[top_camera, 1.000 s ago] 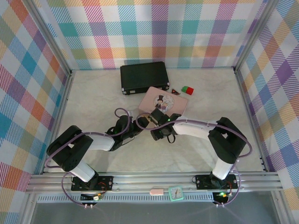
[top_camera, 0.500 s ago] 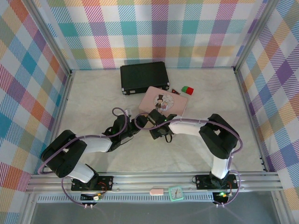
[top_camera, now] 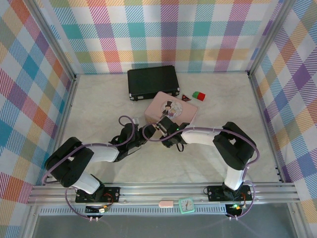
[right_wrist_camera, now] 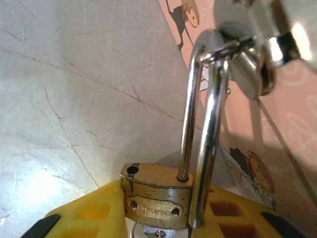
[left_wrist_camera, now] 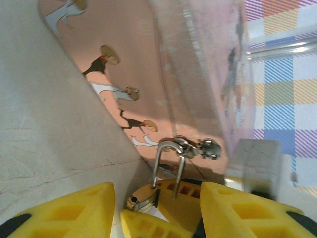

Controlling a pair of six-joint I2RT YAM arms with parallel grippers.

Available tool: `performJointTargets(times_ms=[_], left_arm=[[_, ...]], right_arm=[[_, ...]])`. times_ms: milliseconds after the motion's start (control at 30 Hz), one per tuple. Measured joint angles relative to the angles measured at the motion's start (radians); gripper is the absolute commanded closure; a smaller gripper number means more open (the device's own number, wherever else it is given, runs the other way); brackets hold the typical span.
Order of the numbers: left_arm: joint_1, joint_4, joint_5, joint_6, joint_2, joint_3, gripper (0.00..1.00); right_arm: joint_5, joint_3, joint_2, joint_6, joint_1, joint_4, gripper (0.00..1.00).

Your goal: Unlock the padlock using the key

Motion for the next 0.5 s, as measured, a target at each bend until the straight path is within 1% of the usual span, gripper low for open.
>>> performJointTargets(times_ms=[167,500], left_arm=[[-0.015,0.076,0.002,-0.042,0.081,0.0,0.58],[-0.067,0.255,0.002,-0.082,0.231,0.052,0.58]], right_arm=[[-0.055,-0.021,-0.025,-0.039,-0.021,0.003,0.77],[-0.252,-0.082,-0.134,-0.027,-0.074,0.04,0.78]])
